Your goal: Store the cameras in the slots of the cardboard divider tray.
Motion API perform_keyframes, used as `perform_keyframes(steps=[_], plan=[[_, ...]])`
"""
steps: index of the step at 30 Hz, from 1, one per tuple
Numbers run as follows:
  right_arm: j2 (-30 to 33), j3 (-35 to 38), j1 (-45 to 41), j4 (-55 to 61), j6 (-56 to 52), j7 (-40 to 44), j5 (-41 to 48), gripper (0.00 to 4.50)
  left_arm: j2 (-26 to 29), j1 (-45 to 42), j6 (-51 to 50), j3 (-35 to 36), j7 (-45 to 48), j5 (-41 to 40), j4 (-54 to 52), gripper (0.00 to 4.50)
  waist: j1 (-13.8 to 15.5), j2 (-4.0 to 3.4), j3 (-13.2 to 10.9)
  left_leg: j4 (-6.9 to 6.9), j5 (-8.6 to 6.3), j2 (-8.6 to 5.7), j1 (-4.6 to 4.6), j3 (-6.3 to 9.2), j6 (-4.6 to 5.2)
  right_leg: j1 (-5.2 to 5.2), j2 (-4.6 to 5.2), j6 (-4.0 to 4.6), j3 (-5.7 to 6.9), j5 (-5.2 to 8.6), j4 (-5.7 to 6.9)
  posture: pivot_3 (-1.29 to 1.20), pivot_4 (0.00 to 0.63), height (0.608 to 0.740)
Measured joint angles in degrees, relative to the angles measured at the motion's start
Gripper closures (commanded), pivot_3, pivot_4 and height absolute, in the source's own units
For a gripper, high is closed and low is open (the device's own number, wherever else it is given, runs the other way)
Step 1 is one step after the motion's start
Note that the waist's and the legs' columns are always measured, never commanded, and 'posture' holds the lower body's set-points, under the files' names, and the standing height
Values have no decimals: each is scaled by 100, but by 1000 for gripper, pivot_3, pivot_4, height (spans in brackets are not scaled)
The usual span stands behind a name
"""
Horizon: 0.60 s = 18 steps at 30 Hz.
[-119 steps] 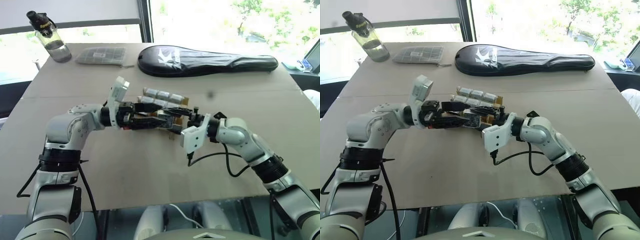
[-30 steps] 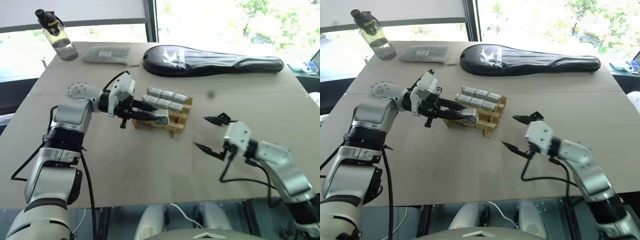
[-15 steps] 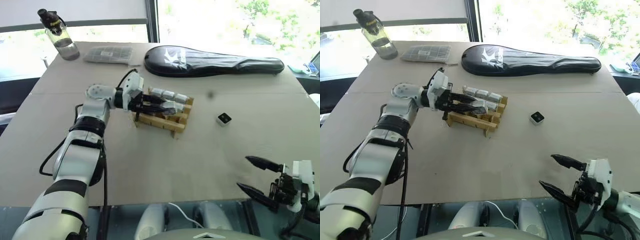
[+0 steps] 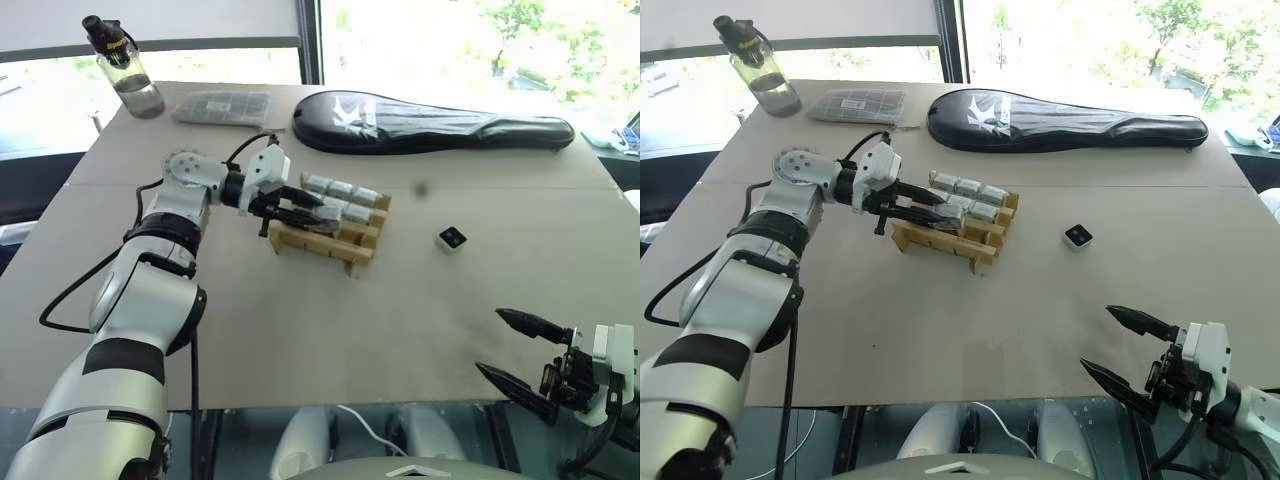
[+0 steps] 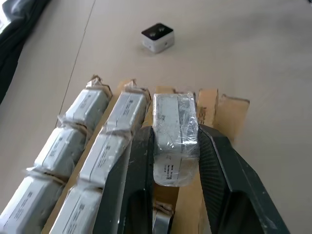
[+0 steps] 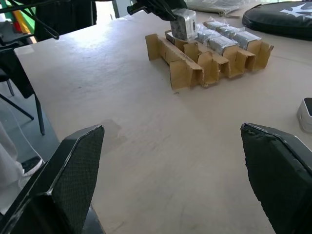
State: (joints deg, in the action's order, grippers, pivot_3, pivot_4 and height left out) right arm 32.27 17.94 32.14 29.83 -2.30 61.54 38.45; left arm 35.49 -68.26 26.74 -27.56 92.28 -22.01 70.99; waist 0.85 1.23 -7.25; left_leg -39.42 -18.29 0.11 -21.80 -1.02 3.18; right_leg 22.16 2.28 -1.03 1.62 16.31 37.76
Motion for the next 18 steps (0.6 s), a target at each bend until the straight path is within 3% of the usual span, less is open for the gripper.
perform_keyframes(steps=[11, 18], plan=[[-61, -21, -105, 11, 14, -91, -74, 31, -160, -57, 740, 373, 2, 504, 266, 3759, 2, 1, 0, -2, 0, 0, 1, 0, 0, -1, 2, 0, 1, 0, 2, 0, 150, 740], [-72, -33, -103, 11, 14, -92, -85, 31, -160, -92, 584, 656, 1, 608, 365, 3759, -3, 1, 0, -3, 0, 0, 0, 0, 0, -1, 1, 0, 3, 0, 8, 0, 150, 740]])
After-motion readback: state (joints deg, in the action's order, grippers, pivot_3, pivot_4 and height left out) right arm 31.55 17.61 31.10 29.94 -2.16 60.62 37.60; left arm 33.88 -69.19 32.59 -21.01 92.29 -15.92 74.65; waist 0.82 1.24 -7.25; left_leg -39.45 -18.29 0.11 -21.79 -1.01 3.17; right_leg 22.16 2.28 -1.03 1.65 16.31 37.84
